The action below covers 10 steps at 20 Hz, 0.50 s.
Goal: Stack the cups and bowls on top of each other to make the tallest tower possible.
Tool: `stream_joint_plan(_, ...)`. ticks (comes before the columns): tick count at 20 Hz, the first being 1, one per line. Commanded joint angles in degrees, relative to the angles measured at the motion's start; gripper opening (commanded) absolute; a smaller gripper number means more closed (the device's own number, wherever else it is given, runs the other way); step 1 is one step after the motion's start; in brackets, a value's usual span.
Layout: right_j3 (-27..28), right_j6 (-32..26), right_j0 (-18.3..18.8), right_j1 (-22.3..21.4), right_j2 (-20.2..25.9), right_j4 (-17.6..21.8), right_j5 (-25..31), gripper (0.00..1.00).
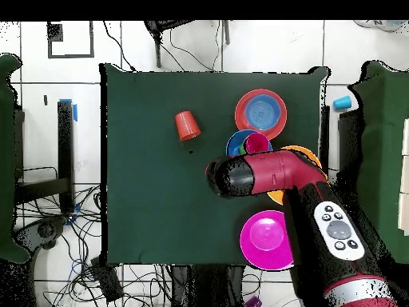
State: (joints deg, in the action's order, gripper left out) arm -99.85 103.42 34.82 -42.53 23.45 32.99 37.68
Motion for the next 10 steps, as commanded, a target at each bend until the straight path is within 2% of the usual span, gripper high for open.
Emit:
stream_joint_plan(1,3.62,-16.48,2.27,-1.15,6.8,0.16,7.24,0.0)
stream_joint_plan(10,1.31,-15.42,4.7,-4.16,10.3,0.72,8.26,0.0)
